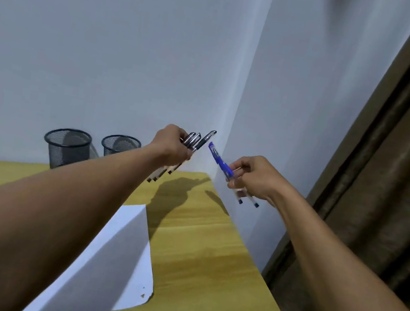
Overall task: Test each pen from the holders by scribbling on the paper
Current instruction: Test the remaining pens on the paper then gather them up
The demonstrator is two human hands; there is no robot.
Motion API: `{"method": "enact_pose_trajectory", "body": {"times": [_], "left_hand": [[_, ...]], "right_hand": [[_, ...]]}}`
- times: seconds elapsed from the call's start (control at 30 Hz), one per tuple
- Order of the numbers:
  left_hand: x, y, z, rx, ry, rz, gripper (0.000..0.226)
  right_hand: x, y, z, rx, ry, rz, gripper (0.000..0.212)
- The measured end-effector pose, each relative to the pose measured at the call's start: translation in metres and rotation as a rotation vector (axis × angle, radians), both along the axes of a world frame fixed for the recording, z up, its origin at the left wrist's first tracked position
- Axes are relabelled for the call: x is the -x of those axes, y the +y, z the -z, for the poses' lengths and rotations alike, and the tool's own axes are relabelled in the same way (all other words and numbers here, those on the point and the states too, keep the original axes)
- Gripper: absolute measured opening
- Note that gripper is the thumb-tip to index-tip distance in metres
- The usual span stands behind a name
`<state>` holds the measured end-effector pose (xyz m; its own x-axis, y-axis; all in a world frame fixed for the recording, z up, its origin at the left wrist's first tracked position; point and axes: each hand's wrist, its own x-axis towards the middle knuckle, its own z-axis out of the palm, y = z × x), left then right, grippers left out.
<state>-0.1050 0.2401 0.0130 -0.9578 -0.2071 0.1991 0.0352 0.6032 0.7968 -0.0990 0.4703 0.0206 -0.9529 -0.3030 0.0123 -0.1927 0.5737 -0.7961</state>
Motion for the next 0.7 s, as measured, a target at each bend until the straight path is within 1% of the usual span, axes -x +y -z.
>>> {"method": "enact_pose_trajectory", "body": {"times": [0.13, 0.33, 0.47, 0.57, 0.7], "left_hand": [[-0.022, -0.032, -0.028, -0.175, 0.072, -0.018, 0.014], [-0.058, -0.094, -0.060, -0.290, 0.190, -0.127, 0.013], [-0.070, -0.135, -0.072, -0.354, 0.261, -0.164, 0.018], [-0.068, -0.164, -0.070, -0.351, 0.296, -0.225, 0.019], [-0.057, -0.191, -0.053, -0.302, 0.355, -0.342, 0.019]], "right_hand": [[-0.015, -0.031, -0.025, 0.170, 0.006, -0.012, 0.031], [-0.025, -0.101, -0.045, 0.361, 0.015, -0.043, 0.026], [-0.018, -0.153, -0.048, 0.404, 0.034, -0.045, 0.022], [-0.006, -0.190, -0.046, 0.439, 0.054, -0.041, 0.019], [0.017, -0.230, -0.030, 0.439, 0.111, -0.018, 0.025]]}}
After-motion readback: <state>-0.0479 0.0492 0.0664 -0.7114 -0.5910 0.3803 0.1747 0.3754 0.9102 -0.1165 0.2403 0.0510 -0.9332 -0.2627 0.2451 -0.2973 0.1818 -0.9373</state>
